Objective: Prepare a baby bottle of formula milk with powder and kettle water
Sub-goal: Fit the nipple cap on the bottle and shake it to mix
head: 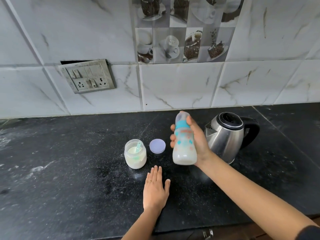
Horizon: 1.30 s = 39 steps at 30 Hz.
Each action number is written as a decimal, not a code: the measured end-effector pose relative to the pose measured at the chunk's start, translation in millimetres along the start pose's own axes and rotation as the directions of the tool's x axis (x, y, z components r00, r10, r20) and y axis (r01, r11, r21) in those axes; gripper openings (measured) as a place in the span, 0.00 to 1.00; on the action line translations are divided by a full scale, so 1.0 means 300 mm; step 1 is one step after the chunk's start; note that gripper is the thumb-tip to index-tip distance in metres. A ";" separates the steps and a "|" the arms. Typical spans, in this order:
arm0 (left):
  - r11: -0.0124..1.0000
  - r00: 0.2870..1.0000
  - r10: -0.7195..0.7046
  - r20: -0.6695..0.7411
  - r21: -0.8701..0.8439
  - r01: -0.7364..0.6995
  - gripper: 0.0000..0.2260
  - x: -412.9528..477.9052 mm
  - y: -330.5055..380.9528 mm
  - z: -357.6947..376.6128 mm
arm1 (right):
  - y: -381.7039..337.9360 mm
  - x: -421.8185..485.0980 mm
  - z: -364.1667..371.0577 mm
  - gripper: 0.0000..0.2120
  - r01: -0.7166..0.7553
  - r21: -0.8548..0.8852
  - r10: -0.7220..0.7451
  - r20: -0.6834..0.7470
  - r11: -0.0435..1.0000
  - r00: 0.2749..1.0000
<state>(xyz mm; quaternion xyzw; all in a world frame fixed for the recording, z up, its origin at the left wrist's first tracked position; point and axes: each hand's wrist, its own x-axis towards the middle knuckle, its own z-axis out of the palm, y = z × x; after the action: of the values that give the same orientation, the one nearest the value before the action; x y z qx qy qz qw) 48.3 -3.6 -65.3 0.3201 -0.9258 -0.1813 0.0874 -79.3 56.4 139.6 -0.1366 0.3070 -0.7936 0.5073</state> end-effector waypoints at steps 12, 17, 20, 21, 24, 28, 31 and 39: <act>1.000 1.000 0.001 0.005 0.004 -0.001 0.37 0.001 0.002 -0.002 | 0.008 0.005 0.002 0.15 0.038 0.055 -0.028 -0.171 0.998 0.985; 1.000 1.000 -0.001 0.005 0.002 0.001 0.36 0.002 0.002 -0.001 | 0.029 -0.019 0.013 0.18 0.010 0.024 -0.006 -0.152 1.000 0.988; 1.000 1.000 0.001 0.004 0.006 -0.001 0.37 -0.002 0.004 0.002 | 0.045 -0.046 0.022 0.18 0.006 -0.062 -0.011 -0.085 0.998 0.996; 1.000 1.000 0.004 0.008 0.012 -0.004 0.37 -0.003 0.003 0.003 | 0.021 -0.022 0.022 0.19 0.033 -0.004 -0.033 -0.097 0.999 0.995; 1.000 1.000 0.001 0.005 0.013 -0.001 0.37 -0.004 -0.002 0.004 | -0.050 0.029 0.015 0.17 0.081 0.177 -0.042 -0.212 0.981 0.976; 1.000 1.000 -0.002 0.003 0.011 0.002 0.36 0.002 0.001 0.000 | 0.023 -0.014 0.001 0.16 0.023 -0.001 -0.023 -0.103 1.000 0.994; 1.000 1.000 0.000 0.000 0.003 0.000 0.35 0.000 0.003 -0.001 | 0.010 0.012 -0.002 0.21 0.035 0.058 -0.026 -0.154 0.998 0.988; 1.000 1.000 0.001 0.000 0.009 -0.001 0.36 0.000 0.003 -0.003 | 0.026 -0.043 -0.008 0.16 -0.049 -0.099 0.043 -0.062 0.994 0.997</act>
<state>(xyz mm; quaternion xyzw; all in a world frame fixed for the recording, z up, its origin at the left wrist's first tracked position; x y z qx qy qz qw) 48.0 -3.0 -64.1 0.3199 -0.9268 -0.1771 0.0859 -69.2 66.5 134.0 -0.1310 0.3645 -0.7688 0.5088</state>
